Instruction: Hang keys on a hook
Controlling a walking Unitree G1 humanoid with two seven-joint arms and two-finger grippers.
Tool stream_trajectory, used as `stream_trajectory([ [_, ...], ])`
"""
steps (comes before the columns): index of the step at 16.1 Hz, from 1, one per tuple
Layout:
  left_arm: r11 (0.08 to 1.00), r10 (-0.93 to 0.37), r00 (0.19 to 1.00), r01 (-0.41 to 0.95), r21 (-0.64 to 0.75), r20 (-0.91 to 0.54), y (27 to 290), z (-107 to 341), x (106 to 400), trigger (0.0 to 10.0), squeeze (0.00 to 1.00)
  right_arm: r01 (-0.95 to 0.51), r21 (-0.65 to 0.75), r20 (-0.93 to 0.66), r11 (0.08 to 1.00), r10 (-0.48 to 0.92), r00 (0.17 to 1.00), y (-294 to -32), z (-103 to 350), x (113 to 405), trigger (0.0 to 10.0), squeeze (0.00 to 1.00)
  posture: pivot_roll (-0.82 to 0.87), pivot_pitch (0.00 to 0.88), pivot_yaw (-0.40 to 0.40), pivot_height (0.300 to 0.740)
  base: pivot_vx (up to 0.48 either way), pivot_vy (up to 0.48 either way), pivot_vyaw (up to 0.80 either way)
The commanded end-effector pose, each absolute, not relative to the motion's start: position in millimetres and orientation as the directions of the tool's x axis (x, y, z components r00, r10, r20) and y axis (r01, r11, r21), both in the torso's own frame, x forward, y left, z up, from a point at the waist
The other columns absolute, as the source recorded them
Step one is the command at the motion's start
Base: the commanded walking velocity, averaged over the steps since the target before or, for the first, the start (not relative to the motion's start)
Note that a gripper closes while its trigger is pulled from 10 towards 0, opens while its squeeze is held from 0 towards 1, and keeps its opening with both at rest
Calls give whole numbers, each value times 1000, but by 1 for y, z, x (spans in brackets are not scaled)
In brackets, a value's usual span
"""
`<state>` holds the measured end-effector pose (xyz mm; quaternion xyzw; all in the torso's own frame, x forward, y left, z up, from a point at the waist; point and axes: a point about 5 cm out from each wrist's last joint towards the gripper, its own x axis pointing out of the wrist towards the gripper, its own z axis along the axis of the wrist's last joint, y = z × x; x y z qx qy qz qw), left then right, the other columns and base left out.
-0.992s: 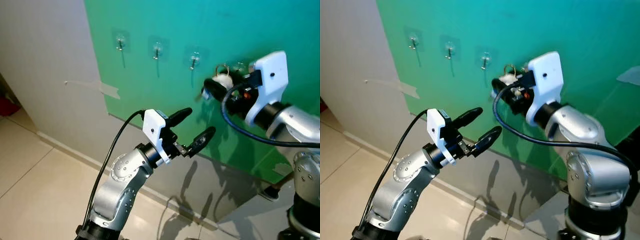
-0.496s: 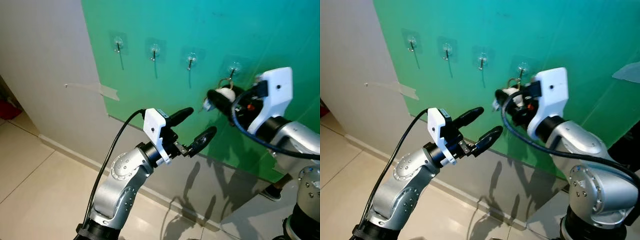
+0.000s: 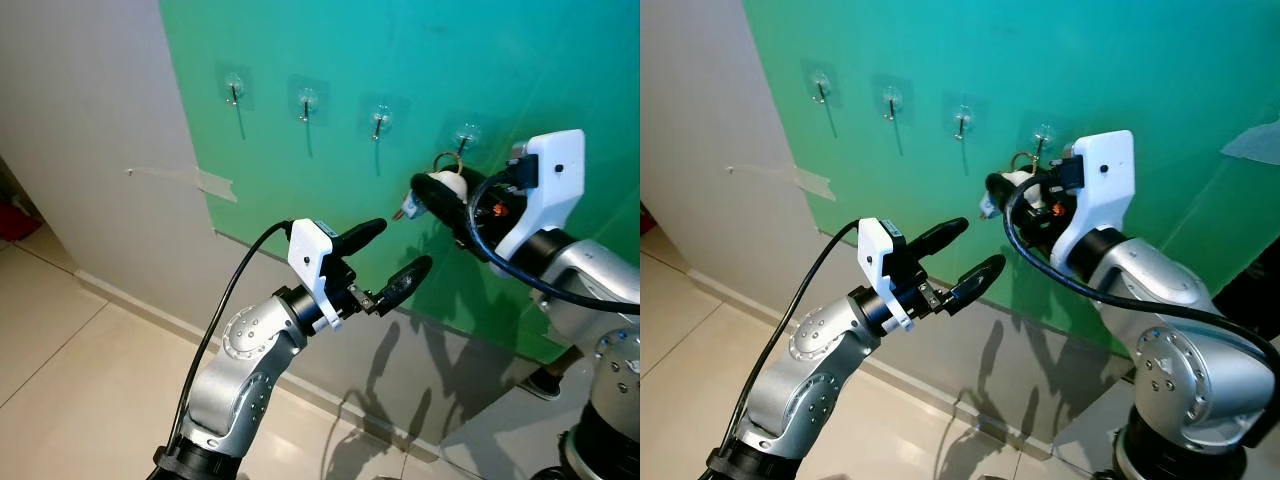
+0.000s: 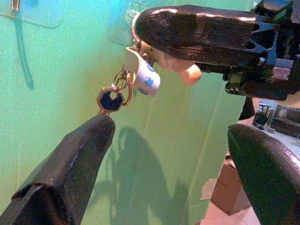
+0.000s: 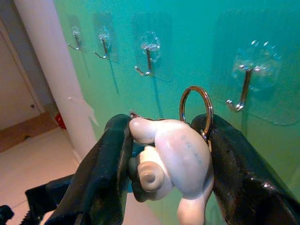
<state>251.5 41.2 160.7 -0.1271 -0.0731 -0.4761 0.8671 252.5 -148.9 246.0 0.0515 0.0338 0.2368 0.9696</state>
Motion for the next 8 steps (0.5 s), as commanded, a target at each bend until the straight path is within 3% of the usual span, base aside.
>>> stream_trajectory([
  [1, 501, -817, 519, 854, -136, 249, 39, 164, 253, 10000, 0, -437, 139, -42, 889, 446, 894, -154, 247, 257, 10000, 0, -127, 0, -39, 740, 0, 0, 0],
  [4, 512, -813, 527, 850, -127, 248, 41, 164, 251, 10000, 0, -443, 154, -37, 883, 453, 891, -154, 248, 262, 10000, 0, -108, 0, -46, 740, 0, 0, 0],
  [8, 527, -804, 541, 841, -125, 247, 43, 164, 251, 10000, 0, -432, 59, -34, 900, 434, 900, -161, 250, 272, 10000, 0, -93, 0, -53, 740, 0, 0, 0],
])
